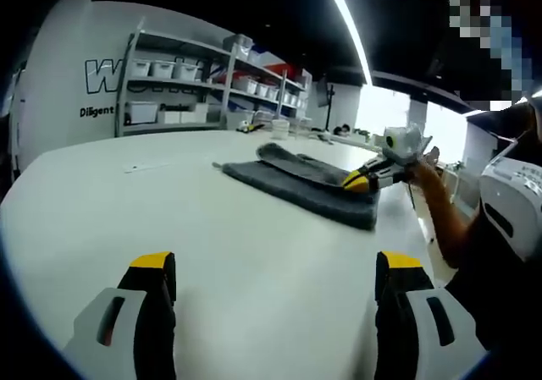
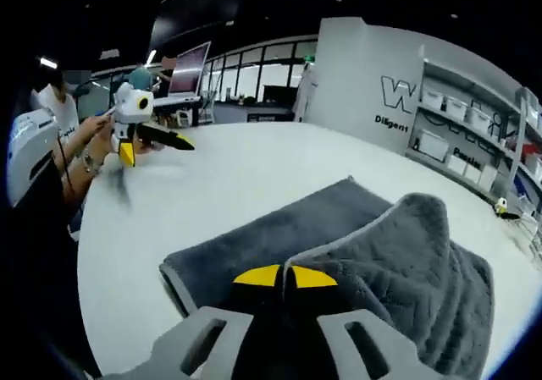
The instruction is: Open the folded towel by lifting each exposed corner and separating the folded layers until the towel lies flat within the target outline without major curled edges
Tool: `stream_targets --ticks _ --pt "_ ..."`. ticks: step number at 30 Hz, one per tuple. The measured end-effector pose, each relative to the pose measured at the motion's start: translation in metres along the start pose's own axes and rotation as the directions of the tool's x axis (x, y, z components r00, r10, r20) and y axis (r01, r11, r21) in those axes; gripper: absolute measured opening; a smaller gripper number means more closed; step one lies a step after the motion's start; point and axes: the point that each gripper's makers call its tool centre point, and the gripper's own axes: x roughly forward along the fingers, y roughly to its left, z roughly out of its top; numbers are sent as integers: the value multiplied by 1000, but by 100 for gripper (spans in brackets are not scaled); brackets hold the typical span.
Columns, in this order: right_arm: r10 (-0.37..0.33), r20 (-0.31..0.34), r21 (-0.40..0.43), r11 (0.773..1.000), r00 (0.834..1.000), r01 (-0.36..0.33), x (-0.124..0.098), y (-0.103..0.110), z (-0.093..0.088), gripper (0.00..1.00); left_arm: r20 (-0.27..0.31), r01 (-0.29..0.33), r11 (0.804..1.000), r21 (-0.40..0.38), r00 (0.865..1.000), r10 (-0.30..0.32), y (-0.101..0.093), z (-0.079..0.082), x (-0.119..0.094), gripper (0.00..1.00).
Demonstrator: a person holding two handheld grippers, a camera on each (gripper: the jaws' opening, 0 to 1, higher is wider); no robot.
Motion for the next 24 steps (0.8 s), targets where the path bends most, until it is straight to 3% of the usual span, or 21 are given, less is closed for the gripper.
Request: stream_targets --ticks 3,8,13,17,19,24 --pt "-14 -11 -49 999 1000 14 3 0 -5 10 -1 2 1000 -3 1000 -2 -1 1 2 96" --pt "-15 14 -17 1000 1000 15 -2 4 -1 24 6 13 999 -37 1000 -13 -3 3 8 95" --pt "-109 61 -18 994 992 111 -18 -5 11 40 8 24 999 -34 1000 -24 -10 9 13 95" --pt "-165 77 -1 986 983 166 -30 -11 14 68 3 25 999 -31 1000 -25 -14 12 17 95" --pt "-216 33 4 976 976 216 -36 -19 6 79 8 25 999 -34 1000 -24 -15 15 22 95" --pt "-264 72 33 965 962 262 -51 -27 4 88 -6 37 998 -42 999 -38 -23 19 36 95"
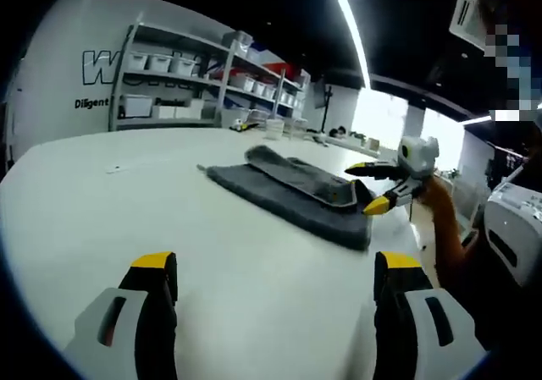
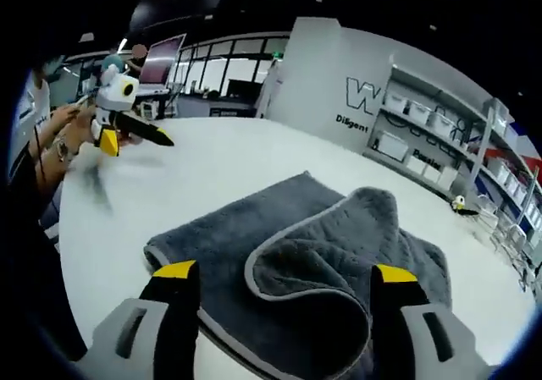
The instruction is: Open the folded towel by lifting each exposed corner and separating the folded layers until the towel lies flat within the target outline without major curled edges
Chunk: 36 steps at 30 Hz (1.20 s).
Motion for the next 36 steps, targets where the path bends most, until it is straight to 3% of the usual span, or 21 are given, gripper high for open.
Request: stream_targets --ticks 3,12,20,26,29,33,36 --pt "-36 10 21 999 999 36 -9 -8 -2 99 -3 36 999 -4 999 -36 -10 5 10 95" --pt "-67 -7 37 997 998 68 -26 -16 -19 99 -53 90 996 28 995 -89 -33 19 47 95" --pt "-61 3 12 998 998 61 -33 -12 -21 99 -55 106 994 1 993 -105 -39 41 82 95" --pt "-44 34 -6 999 998 44 -34 -7 -17 99 -86 132 991 10 988 -130 -48 46 104 95" --pt "-37 41 -13 999 998 38 -35 -6 -16 99 -64 142 990 -21 988 -144 -49 55 118 92" --pt "-38 52 -16 999 998 39 -37 -7 -16 99 10 154 987 -53 988 -154 -46 73 140 89" --pt "-39 51 -17 999 998 40 -38 -8 -16 98 14 151 987 -51 989 -151 -43 77 151 85"
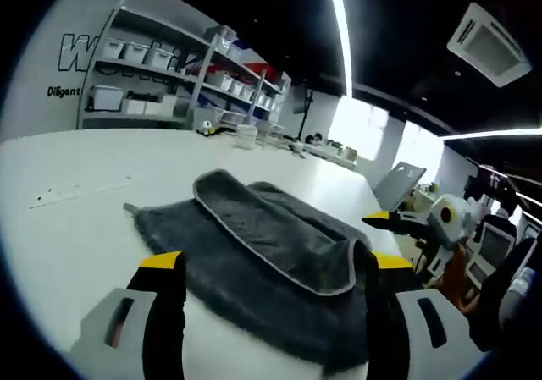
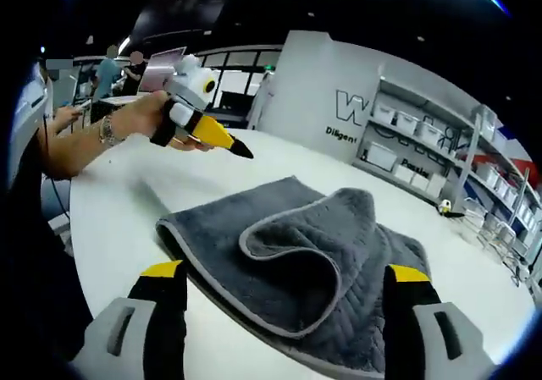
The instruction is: Open the folded towel by lifting each exposed corner and separating the folded layers until the towel lies flat within the target outline without major curled edges
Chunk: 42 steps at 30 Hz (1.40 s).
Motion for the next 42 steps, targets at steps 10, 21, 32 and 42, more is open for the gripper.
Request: stream_targets --ticks 10,21,32,42 --pt "2 18 -9 1000 1000 -2 -2 -1 2 96 -61 25 1000 11 998 -24 -3 3 55 78" --pt "-6 -3 -2 1000 1000 6 -11 -5 -11 95 -95 40 996 -86 994 -48 5 -20 98 66" --pt "-23 -19 2 1000 1000 23 -15 -7 -19 91 -51 18 975 -220 998 -30 18 -23 114 48" --pt "-29 -30 6 1000 999 29 -14 -8 -24 88 -94 -94 988 -126 992 83 35 -34 120 24"
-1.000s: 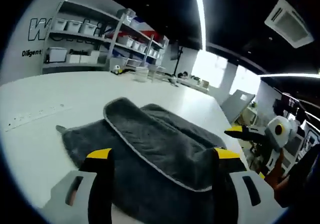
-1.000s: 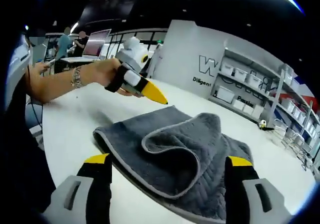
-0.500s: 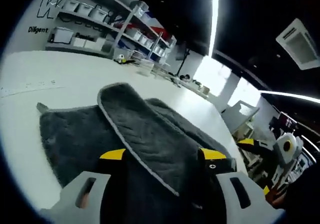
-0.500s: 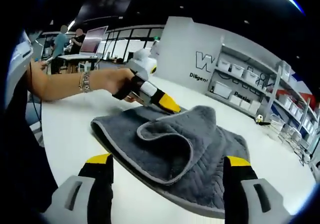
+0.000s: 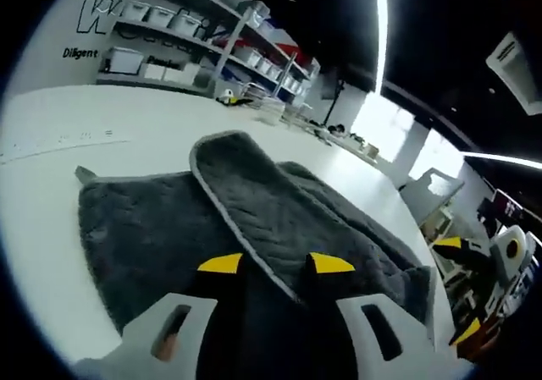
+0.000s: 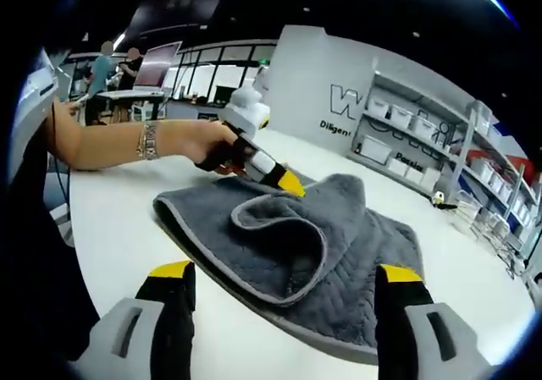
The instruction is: Open the folded towel by lifting each exposed corner and separating the folded layers until the towel lies flat within the target outline without major curled edges
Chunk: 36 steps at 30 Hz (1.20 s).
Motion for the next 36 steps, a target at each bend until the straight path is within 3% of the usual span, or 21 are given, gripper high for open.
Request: stream_targets --ticks 8,12,23,36 --pt "0 -8 4 1000 1000 0 2 0 -3 88 12 -23 999 40 1000 22 6 -2 -5 7" --pt "-11 -16 0 1000 1000 11 2 -2 -4 88 28 20 1000 20 999 -21 -1 -2 -9 3" --pt "-2 -10 8 1000 1000 2 2 -3 -4 88 37 69 998 -2 997 -69 -9 6 -25 2" --pt "16 0 14 1000 1000 -16 6 1 3 99 -13 39 999 36 999 -39 21 1 -73 2"
